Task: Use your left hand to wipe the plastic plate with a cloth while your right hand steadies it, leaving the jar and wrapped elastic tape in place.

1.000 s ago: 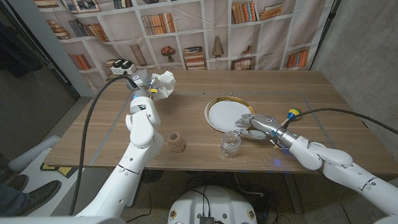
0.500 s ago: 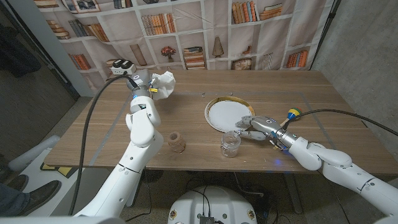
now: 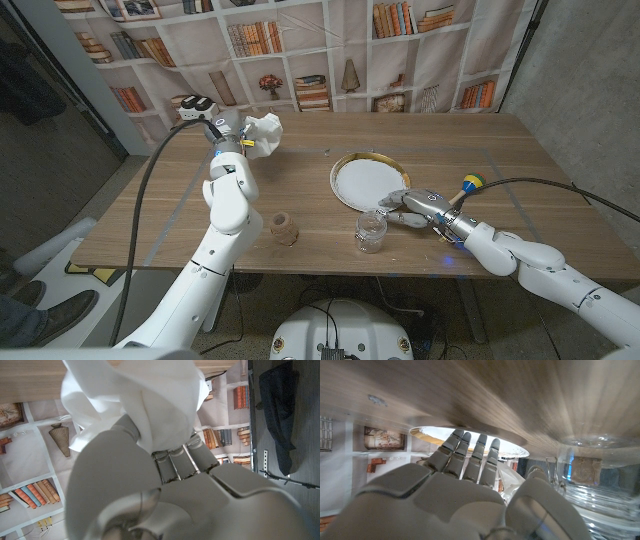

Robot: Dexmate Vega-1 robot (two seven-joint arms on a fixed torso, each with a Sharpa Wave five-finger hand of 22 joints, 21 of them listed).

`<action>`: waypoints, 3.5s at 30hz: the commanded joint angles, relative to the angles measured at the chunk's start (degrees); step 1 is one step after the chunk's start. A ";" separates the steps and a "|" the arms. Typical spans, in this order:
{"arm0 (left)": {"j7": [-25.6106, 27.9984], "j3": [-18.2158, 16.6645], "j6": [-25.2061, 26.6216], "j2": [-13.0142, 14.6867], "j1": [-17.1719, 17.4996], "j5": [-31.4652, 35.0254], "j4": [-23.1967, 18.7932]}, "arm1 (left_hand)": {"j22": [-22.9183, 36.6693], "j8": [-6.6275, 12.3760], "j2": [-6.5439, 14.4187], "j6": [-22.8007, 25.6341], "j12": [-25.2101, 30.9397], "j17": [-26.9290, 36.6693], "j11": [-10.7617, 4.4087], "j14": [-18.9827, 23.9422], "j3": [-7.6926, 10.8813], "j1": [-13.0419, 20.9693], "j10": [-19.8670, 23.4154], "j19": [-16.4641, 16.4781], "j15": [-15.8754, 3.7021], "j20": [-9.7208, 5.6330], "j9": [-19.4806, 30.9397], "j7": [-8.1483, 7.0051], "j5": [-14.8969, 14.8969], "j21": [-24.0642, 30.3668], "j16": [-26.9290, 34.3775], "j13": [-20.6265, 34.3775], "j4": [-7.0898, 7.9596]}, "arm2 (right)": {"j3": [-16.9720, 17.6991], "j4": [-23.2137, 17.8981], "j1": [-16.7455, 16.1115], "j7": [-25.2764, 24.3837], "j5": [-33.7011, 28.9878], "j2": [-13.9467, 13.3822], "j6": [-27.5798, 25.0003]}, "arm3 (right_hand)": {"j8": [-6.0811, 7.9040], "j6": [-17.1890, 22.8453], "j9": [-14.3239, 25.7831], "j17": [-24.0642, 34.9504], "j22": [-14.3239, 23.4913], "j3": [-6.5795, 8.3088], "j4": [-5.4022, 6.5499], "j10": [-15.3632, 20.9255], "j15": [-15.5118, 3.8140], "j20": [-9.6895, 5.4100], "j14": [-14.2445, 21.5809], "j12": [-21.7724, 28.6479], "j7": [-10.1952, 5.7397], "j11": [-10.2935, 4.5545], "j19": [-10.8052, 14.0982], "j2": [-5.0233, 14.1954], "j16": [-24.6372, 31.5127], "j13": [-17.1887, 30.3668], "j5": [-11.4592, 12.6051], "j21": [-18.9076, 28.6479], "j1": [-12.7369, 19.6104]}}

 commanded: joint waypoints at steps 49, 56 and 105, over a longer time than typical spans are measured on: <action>17.96 -3.35 -23.79 8.25 1.07 -12.28 -2.83 | -0.05 0.03 0.26 0.60 -1.75 0.88 -2.49 -0.47 2.35 -0.71 2.37 -2.74 -2.26 -0.25 -0.73 -0.13 0.35 0.93 -0.57 0.84 0.73 | -0.51 -1.77 -0.50 6.02 -0.73 0.51 -5.05 | 0.48 5.50 0.17 0.20 0.35 0.95 -0.10 5.11 -5.43 -3.95 2.39 0.92 0.09 -2.01 0.88 1.01 -0.32 0.14 -0.95 -0.37 0.70; 21.38 -4.02 -31.29 11.04 0.67 -15.57 -0.79 | -0.08 -0.04 0.33 0.71 -1.98 1.14 -2.49 -1.00 2.50 -0.82 2.27 -3.07 -2.19 -0.12 -1.02 0.06 0.38 1.07 -0.69 1.15 0.79 | -0.28 -2.09 -0.64 6.48 -0.09 0.55 -5.20 | 0.39 5.52 0.17 0.21 0.35 1.01 -0.11 5.14 -5.36 -3.92 2.44 0.85 0.07 -2.00 0.90 1.07 -0.38 0.14 -1.01 -0.41 0.73; 20.75 7.08 -50.08 15.56 -9.92 -19.59 11.81 | -0.12 -0.11 0.17 1.67 -3.20 2.35 -2.37 -2.71 3.13 -0.94 2.48 -5.75 -2.27 0.09 -2.39 0.16 0.43 1.24 -0.96 1.71 0.67 | 1.35 -4.03 -2.27 7.86 1.79 1.19 -8.37 | -0.27 5.35 0.20 0.23 0.35 1.36 -0.15 5.57 -5.51 -3.95 3.06 0.40 0.89 -1.68 1.14 1.25 -0.63 0.16 -1.44 -0.69 0.91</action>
